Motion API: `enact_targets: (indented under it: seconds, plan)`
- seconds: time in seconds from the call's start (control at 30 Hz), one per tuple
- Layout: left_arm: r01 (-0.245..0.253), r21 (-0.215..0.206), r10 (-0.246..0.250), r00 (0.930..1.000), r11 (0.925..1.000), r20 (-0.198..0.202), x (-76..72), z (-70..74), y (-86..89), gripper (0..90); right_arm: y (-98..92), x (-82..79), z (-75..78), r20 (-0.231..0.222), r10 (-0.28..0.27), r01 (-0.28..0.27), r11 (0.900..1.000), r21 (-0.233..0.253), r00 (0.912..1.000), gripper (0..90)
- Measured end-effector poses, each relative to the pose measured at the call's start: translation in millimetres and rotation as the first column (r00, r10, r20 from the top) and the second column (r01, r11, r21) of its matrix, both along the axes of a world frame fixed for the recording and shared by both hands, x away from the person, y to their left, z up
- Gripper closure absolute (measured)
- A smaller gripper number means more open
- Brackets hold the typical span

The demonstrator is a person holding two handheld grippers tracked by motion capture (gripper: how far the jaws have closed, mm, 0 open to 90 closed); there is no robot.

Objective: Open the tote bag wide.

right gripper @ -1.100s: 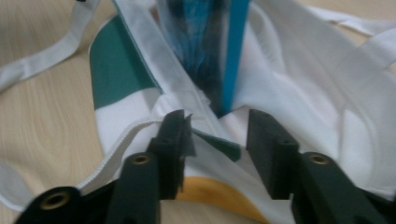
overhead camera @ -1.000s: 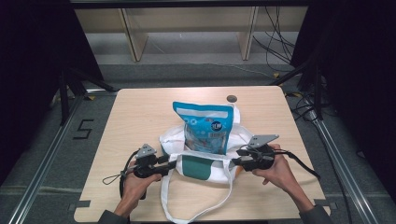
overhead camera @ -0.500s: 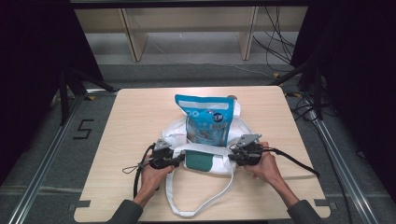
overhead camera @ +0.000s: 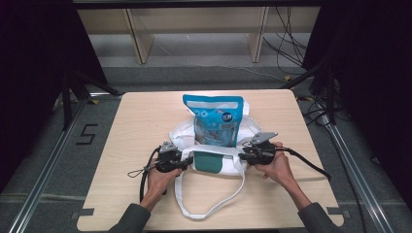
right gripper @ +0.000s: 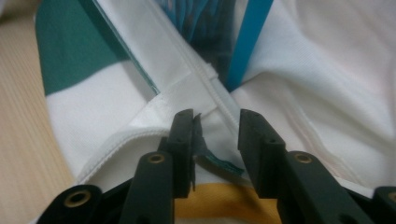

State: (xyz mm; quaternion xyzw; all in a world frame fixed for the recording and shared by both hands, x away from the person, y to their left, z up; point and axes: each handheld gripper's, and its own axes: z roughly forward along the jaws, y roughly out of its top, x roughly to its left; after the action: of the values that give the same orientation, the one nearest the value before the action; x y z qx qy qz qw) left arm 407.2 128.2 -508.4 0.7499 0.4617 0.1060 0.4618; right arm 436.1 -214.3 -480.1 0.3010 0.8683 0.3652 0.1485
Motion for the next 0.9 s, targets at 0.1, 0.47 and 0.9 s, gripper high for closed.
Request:
enact_targets:
  seconds: [0.1,0.47,0.9]
  plan:
    - [0.003,-0.020,-0.003,0.9999,0.9998,0.015,-5.5,7.3,2.8,57.6,-7.7,-4.7,10.8,-0.015,-0.017,0.018,0.999,0.046,0.9997,62.1]
    - [0.021,-0.030,-0.019,0.9982,0.9993,0.057,-29.0,28.8,13.3,51.6,-33.6,-21.5,30.8,0.029,-0.041,0.037,0.989,0.143,0.9987,61.0]
    - [0.041,0.019,-0.042,0.9971,0.9990,0.063,-48.3,31.8,18.4,37.4,-41.9,-40.9,36.9,0.016,-0.102,0.097,0.980,0.175,0.9947,44.1]
